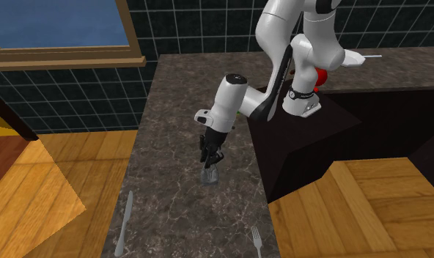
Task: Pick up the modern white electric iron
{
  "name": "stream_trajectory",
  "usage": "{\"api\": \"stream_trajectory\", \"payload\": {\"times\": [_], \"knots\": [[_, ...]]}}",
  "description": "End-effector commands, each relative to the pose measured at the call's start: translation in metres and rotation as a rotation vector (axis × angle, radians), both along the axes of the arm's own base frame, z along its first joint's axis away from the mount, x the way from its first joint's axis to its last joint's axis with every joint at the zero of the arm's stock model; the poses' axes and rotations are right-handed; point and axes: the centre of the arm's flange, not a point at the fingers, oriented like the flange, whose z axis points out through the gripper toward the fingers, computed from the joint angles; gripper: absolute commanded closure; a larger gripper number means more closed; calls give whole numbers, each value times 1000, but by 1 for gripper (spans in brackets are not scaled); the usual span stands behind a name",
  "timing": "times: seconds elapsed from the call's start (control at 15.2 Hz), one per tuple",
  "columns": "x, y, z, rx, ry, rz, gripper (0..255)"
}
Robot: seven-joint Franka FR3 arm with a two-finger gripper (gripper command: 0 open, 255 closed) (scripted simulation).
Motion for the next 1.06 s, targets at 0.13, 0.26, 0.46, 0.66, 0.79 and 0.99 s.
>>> {"api": "stream_trajectory", "payload": {"times": [0.13,0.26,0.46,0.66,0.79,0.99], "knots": [[0,0,19,0,0,0,255],[0,0,29,0,0,0,255],[0,0,45,0,0,0,255],[0,0,61,0,0,0,255],[0,0,72,0,0,0,255],[0,0,78,0,0,0,255]]}}
